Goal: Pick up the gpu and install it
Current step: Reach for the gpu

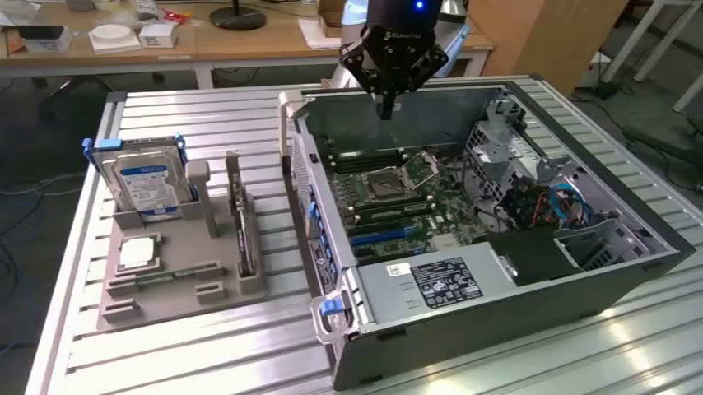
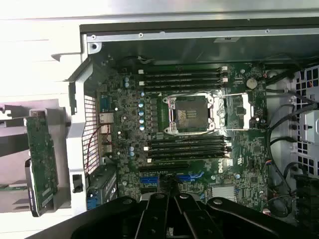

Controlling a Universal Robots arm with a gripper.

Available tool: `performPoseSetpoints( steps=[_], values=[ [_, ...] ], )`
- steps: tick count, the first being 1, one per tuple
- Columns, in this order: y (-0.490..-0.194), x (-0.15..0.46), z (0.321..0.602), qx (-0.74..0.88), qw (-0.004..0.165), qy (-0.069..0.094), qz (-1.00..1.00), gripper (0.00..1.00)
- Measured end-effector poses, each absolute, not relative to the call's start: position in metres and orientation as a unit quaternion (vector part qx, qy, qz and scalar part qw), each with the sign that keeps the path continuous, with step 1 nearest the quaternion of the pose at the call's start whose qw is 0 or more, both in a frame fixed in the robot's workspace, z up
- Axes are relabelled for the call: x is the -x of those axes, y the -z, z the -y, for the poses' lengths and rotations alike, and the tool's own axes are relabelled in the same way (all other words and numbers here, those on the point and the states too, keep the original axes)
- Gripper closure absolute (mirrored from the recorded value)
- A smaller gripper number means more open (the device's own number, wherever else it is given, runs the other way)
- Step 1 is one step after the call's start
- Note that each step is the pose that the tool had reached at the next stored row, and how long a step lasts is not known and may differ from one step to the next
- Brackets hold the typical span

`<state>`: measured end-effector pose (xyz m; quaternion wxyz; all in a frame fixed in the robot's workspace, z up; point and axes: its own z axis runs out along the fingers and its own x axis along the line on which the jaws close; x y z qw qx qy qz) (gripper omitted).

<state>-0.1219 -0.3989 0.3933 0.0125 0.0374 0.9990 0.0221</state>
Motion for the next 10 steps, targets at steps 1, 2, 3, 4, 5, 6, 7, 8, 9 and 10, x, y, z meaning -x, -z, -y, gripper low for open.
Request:
performPoseSetpoints(
  steps=[1,2,3,4,5,6,7,8,9,10],
  values=[
    [-0.3933,0.1219,0.3989,-0.037,0.012,-0.022,-0.999,0.9],
    [-0.3933,0.1219,0.3989,-0.037,0.012,-0.022,-0.999,0.9],
    [-0.3933,0.1219,0.3989,-0.037,0.012,-0.022,-0.999,0.9],
    [-0.3933,0.1219,0.3988,-0.037,0.012,-0.022,-0.999,0.9],
    [-0.3933,0.1219,0.3989,-0.037,0.012,-0.022,-0.999,0.9],
    [-0.3933,0.1219,0.3988,-0.037,0.012,-0.022,-0.999,0.9],
    [-0.3933,0.1219,0.3989,-0.037,0.012,-0.022,-0.999,0.9],
    [-0.3933,0.1219,0.3989,-0.037,0.012,-0.022,-0.999,0.9],
    [-0.3933,0.1219,0.3988,-0.037,0.012,-0.022,-0.999,0.9],
    [-0.3933,0.122,0.3988,-0.037,0.012,-0.022,-0.999,0.9]
  ],
)
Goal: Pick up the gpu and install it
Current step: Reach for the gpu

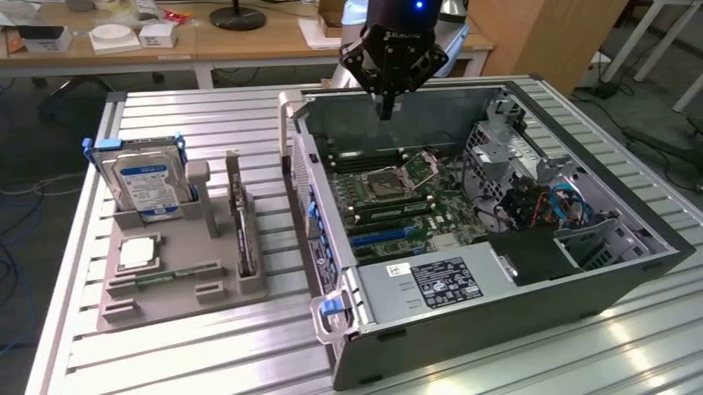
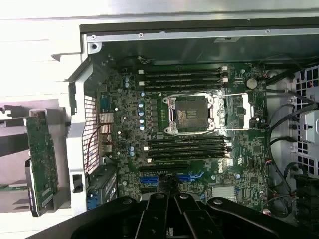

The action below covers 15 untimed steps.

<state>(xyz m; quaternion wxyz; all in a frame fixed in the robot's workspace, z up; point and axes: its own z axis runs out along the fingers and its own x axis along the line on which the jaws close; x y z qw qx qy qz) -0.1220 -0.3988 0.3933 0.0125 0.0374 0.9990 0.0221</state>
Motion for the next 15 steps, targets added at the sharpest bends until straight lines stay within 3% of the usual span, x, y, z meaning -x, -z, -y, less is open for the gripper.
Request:
performPoseSetpoints(
  steps=[15],
  values=[
    [-0.393,0.139,0.399,-0.037,0.012,-0.022,-0.999,0.9]
  ],
)
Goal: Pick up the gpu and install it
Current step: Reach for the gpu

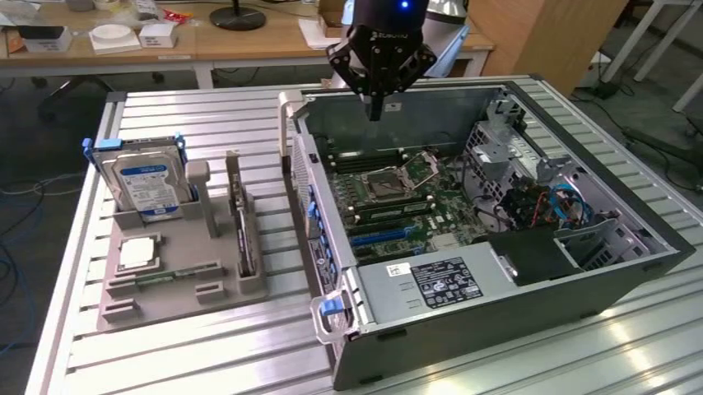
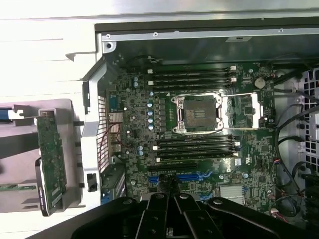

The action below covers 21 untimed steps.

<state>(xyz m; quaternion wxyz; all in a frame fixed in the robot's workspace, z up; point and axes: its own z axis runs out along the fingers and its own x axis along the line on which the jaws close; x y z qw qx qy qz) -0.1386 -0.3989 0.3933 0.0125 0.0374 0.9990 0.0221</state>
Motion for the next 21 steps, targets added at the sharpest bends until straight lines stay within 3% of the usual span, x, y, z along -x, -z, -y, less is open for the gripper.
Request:
performPoseSetpoints(
  steps=[21],
  values=[
    [-0.393,0.165,0.399,-0.037,0.012,-0.022,-0.999,0.9]
  ],
)
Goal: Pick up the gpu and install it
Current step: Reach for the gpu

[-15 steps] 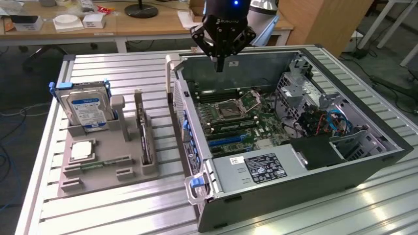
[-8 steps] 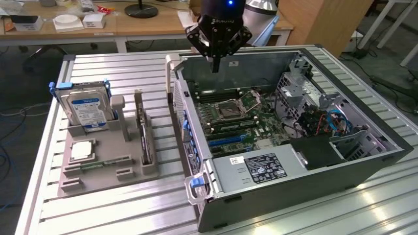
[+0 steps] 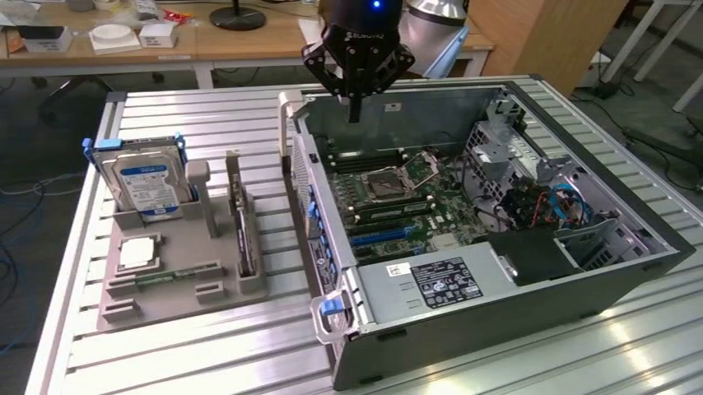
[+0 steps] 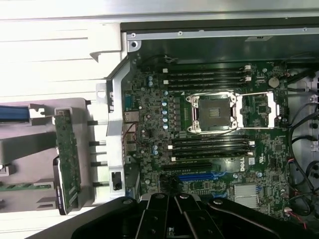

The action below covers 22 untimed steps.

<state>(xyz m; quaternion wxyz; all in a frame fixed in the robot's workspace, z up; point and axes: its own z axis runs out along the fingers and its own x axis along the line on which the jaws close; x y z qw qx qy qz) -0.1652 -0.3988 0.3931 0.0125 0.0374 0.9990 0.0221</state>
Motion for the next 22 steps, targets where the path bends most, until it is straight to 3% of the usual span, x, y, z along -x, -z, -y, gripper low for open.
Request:
performPoseSetpoints(
  steps=[22],
  values=[
    [-0.393,0.194,0.399,-0.037,0.012,-0.022,-0.999,0.9]
  ],
)
